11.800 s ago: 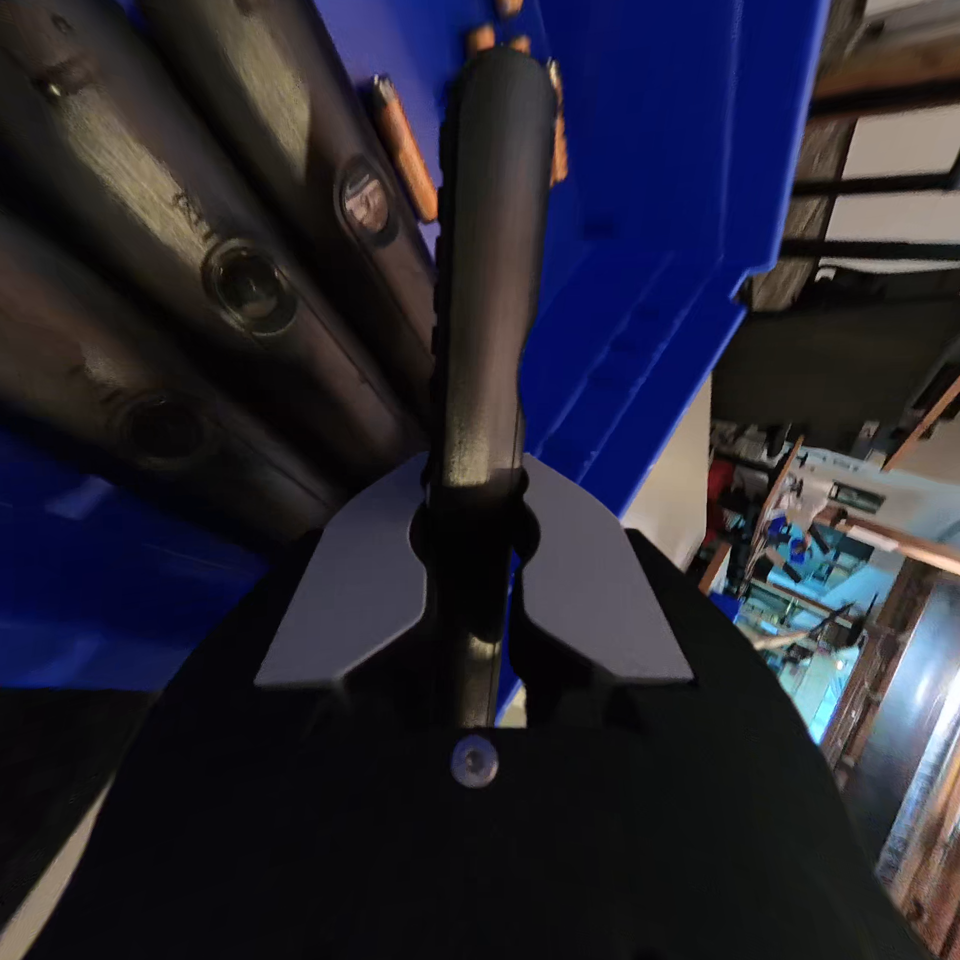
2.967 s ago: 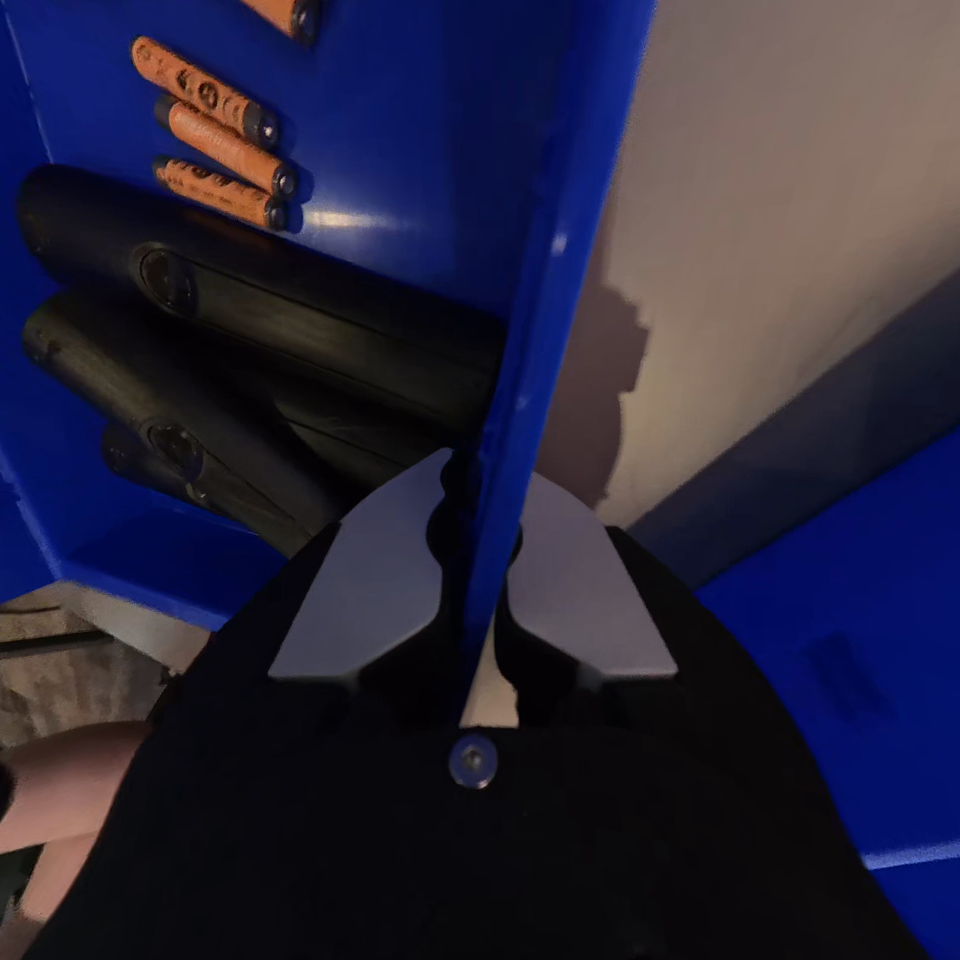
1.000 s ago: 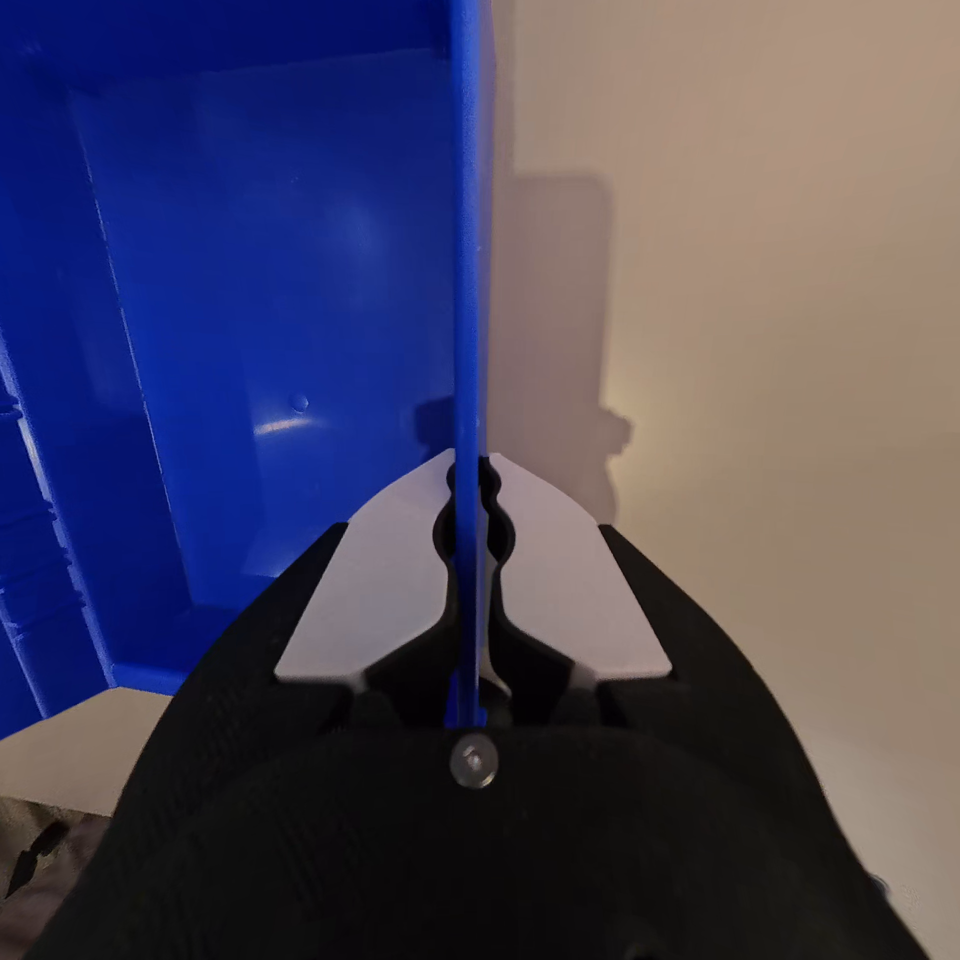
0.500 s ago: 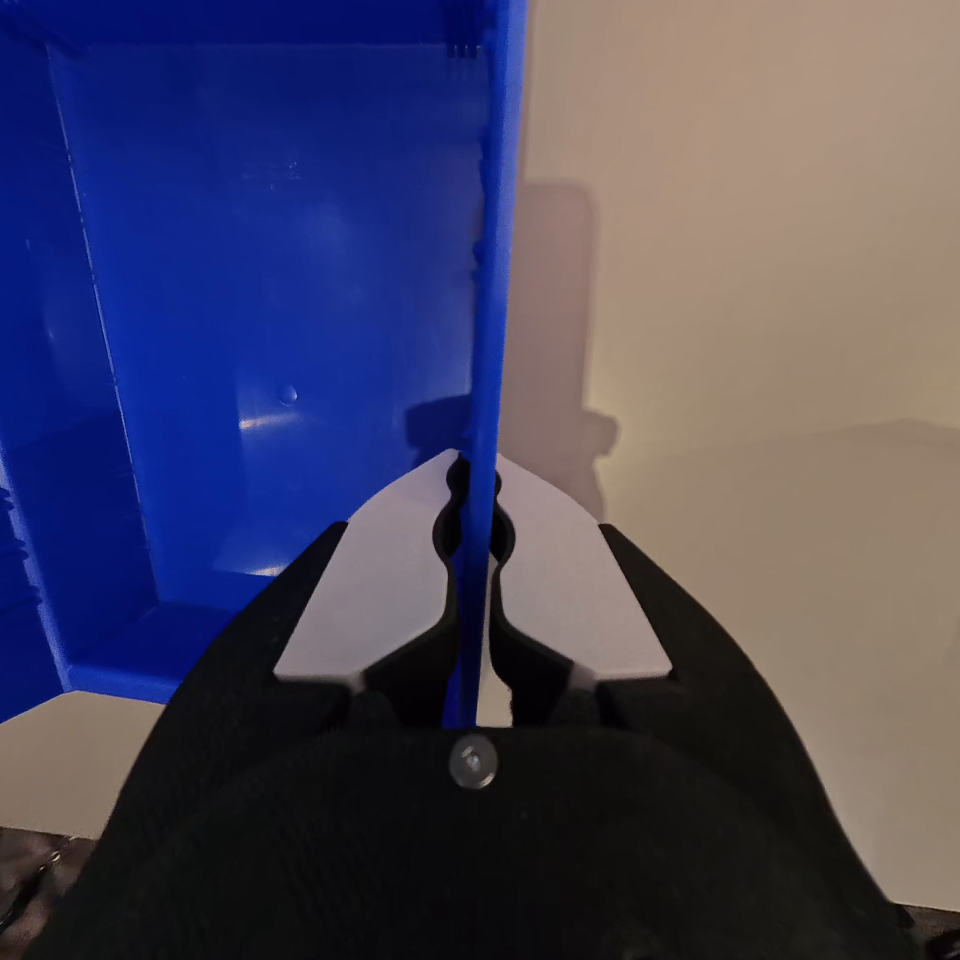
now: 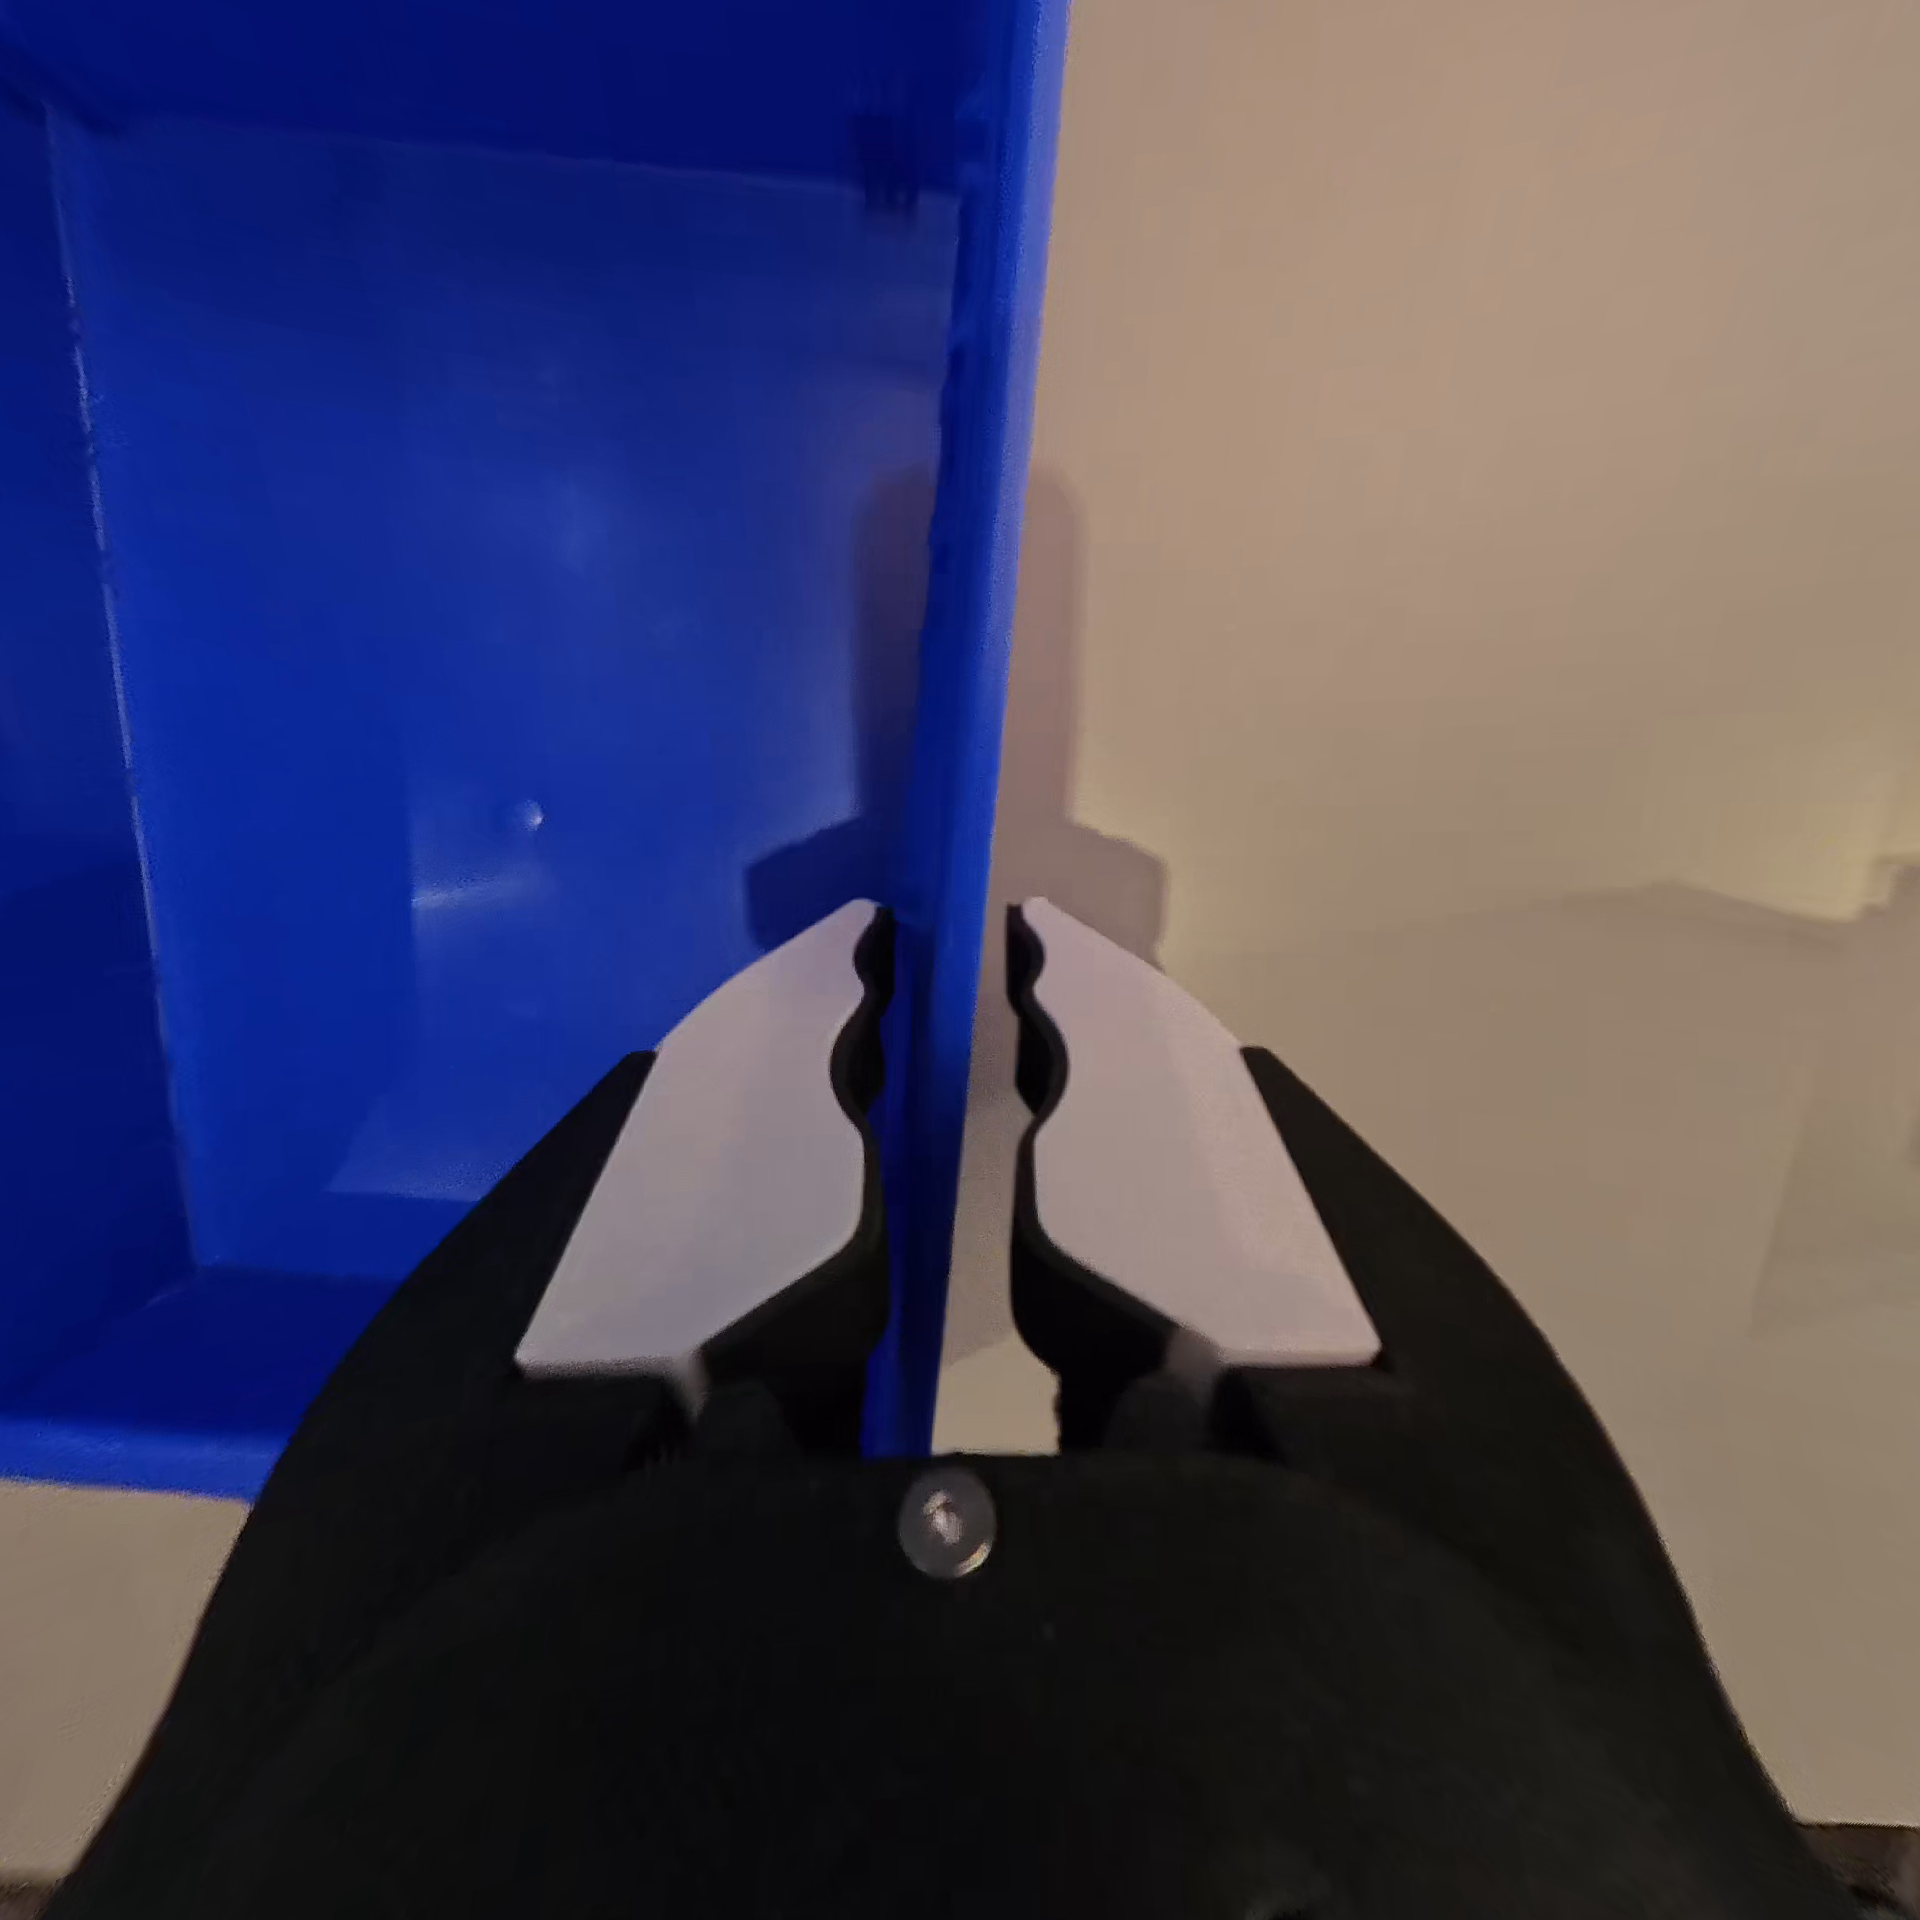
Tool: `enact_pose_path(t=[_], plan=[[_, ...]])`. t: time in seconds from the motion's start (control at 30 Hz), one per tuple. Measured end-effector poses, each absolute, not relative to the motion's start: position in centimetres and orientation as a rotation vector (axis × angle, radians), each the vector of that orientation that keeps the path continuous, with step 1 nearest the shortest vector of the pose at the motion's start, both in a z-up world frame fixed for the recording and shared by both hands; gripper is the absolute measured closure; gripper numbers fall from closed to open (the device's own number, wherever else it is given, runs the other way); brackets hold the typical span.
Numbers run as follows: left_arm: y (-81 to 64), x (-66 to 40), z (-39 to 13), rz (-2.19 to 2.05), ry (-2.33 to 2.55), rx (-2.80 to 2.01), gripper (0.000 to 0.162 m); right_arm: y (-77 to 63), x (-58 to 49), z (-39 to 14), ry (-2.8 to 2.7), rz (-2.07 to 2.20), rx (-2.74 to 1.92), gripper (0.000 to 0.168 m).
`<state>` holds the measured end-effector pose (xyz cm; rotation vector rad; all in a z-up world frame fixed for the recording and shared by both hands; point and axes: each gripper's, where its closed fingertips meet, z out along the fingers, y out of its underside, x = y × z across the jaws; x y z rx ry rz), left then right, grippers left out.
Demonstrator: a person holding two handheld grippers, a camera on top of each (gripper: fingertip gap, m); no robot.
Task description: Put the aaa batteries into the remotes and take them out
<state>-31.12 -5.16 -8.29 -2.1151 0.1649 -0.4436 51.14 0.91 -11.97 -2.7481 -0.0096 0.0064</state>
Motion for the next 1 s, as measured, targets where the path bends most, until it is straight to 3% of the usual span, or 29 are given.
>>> enact_pose_path(t=[0.13,0.33,0.47,0.6,0.7,1.0], plan=[[-6.3,-32.2,-1.4,-0.414,0.129,-1.958,0.119,1.6,52.1,-5.8,-0.016,-0.210,-2.491,0.130],[-5.0,-24.5,14.8,-0.263,0.253,-1.770,0.080,2.1,44.1,13.8,-0.055,-0.129,-1.910,0.120],[-1.5,-15.2,21.1,-0.133,0.334,-1.682,0.046,2.5,34.6,20.8,-0.168,-0.015,-1.742,0.088],[1.9,-6.9,19.1,-0.131,0.369,-1.743,0.026,3.9,28.5,19.9,-0.179,-0.015,-1.761,0.046],[3.6,-2.8,14.9,-0.110,0.371,-1.810,0.025,4.4,25.0,16.6,-0.176,0.009,-1.778,0.037],[4.5,1.9,1.0,-0.060,0.260,-1.994,0.023,4.9,20.7,0.1,-0.123,0.045,-2.040,0.037]])
